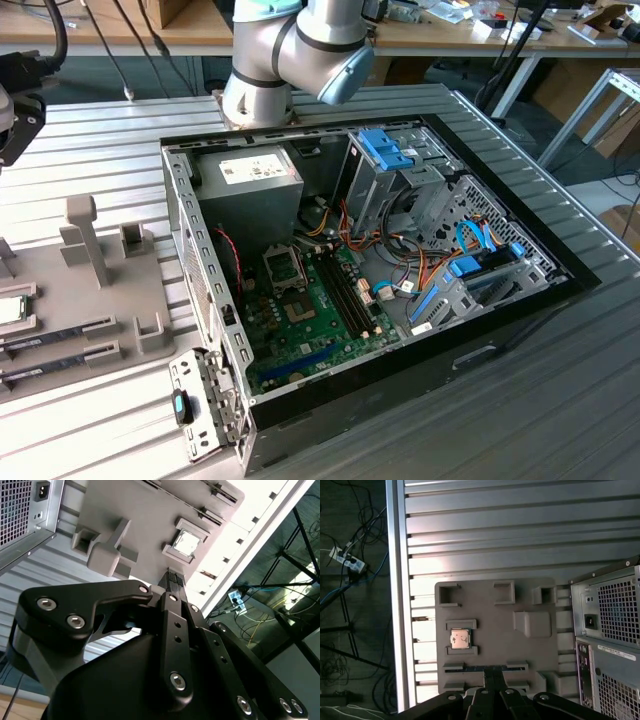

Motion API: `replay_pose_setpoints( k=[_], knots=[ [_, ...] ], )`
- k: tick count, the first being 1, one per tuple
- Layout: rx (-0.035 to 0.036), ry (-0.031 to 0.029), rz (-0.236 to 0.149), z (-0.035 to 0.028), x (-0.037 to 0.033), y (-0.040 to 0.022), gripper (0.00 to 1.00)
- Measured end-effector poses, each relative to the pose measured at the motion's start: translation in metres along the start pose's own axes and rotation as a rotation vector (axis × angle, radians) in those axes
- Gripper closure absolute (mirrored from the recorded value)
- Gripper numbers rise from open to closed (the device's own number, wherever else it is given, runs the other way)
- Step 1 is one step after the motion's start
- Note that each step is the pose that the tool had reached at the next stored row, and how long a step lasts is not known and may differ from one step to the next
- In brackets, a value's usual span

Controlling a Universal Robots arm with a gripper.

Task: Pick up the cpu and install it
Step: 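Reach for the cpu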

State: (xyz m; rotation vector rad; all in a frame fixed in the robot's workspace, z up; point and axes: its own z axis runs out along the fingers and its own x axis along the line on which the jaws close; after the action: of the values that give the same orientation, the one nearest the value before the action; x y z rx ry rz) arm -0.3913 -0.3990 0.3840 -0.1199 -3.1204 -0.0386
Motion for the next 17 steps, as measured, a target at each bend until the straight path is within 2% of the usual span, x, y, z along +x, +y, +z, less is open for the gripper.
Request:
replay_pose_setpoints(
  k=[17],
  knots=[
    [0.0000, 0.0000, 0.000, 0.0069, 0.0016, -0.0003, 0.89]
  ],
)
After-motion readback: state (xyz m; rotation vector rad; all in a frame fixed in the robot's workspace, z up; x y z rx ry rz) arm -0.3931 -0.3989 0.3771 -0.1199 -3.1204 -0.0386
